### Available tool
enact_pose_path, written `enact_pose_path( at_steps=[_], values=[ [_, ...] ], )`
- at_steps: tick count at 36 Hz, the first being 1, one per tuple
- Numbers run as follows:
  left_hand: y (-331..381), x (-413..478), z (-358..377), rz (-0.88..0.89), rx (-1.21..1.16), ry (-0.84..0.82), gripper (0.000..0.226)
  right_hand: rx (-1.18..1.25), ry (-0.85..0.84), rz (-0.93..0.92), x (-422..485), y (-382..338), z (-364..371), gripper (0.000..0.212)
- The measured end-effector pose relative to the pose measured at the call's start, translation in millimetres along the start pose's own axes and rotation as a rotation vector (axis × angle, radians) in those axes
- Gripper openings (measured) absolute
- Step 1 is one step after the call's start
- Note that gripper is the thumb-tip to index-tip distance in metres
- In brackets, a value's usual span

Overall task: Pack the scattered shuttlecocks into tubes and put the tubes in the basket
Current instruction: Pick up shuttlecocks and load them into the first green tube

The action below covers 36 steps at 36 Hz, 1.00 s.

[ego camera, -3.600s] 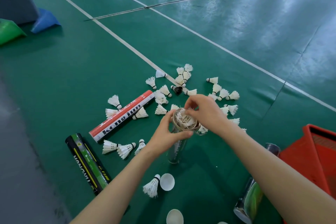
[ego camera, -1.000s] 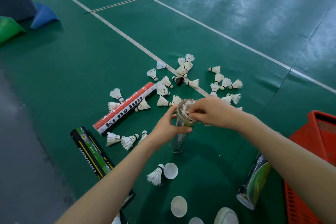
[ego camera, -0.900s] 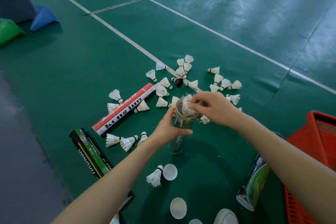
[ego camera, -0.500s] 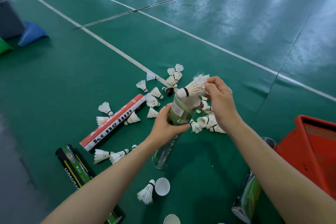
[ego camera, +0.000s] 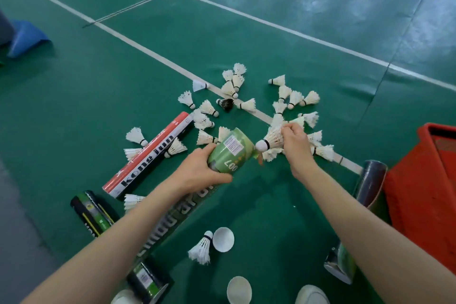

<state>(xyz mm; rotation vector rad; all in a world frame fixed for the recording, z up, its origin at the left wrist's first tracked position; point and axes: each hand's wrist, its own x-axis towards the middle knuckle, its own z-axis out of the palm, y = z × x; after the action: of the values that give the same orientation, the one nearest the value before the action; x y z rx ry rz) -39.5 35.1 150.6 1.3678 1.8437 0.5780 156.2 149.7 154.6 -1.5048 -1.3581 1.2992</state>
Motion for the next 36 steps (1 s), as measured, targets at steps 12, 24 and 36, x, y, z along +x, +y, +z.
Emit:
enact_pose_path(
  at_steps=[12, 24, 36],
  values=[
    [-73.6, 16.6, 61.7, -0.235, 0.564, -0.220, 0.076, -0.566, -0.355, 0.195, -1.8, 169.4, 35.4, 0.021],
    [-124.6, -0.6, 75.8, -0.358, 0.493, -0.195, 0.058, -0.675, -0.265, -0.497, -42.4, 221.4, 57.1, 0.027],
    [-139.0, -31.2, 82.7, -0.440, 0.450, -0.179, 0.066, -1.085, -0.957, -0.545, -88.4, 260.7, 81.7, 0.062]
  ],
)
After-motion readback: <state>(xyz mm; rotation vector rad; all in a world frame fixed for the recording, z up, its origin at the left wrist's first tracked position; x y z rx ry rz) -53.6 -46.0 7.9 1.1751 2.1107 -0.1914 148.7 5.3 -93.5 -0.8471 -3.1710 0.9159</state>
